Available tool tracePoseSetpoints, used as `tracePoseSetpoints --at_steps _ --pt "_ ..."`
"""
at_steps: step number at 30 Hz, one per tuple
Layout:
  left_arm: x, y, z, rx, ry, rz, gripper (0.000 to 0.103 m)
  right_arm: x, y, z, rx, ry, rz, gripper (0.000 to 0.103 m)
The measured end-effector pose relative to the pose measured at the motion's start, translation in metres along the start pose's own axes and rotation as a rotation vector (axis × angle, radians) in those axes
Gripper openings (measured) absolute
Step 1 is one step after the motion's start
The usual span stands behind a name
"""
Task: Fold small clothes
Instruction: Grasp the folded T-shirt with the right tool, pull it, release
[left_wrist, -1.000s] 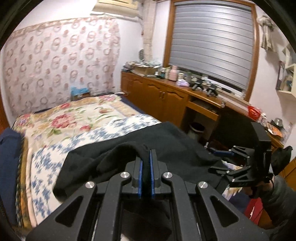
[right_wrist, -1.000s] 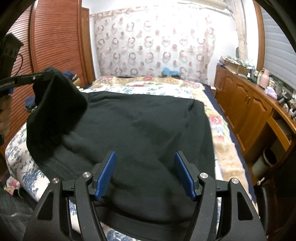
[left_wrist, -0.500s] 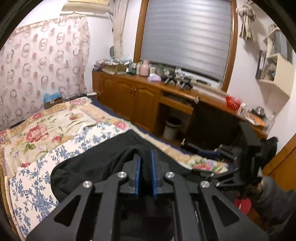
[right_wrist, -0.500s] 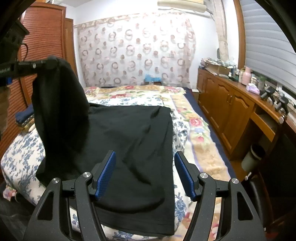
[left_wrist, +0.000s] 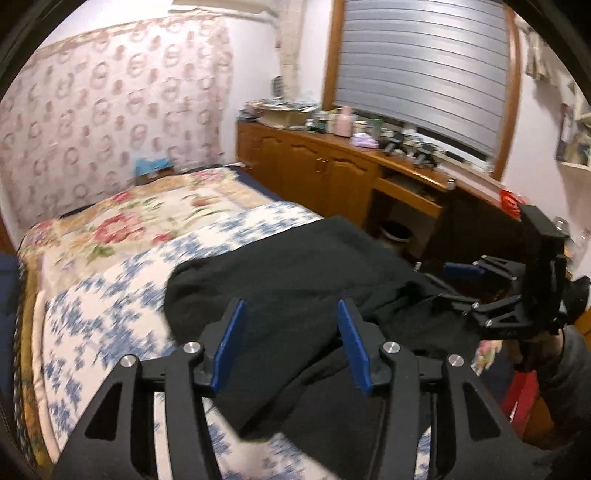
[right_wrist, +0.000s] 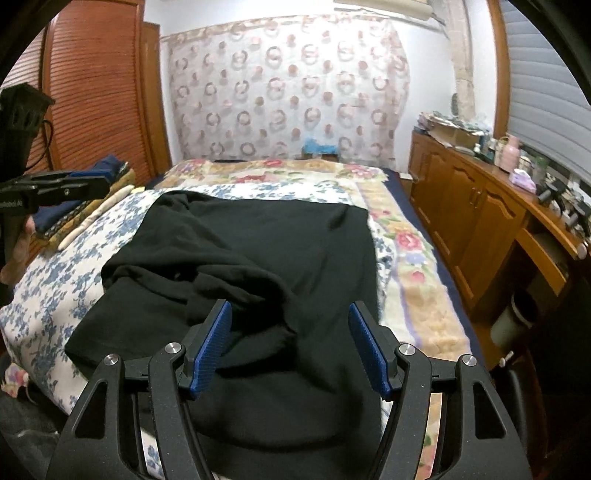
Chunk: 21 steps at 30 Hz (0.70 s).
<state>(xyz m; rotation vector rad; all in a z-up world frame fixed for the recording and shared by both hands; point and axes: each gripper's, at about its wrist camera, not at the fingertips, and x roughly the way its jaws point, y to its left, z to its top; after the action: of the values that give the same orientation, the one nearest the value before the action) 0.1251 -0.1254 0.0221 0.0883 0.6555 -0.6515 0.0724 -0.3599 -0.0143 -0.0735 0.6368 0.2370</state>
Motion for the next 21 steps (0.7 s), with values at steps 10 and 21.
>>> tracePoseSetpoints --at_steps 10,21 --pt "-0.001 0.044 -0.045 -0.082 0.041 0.104 0.05 0.055 0.012 0.013 -0.047 0.112 0.037 0.067" --pt "-0.005 0.061 -0.067 -0.13 0.054 0.117 0.05 0.052 0.022 0.01 -0.089 0.121 0.108 0.009"
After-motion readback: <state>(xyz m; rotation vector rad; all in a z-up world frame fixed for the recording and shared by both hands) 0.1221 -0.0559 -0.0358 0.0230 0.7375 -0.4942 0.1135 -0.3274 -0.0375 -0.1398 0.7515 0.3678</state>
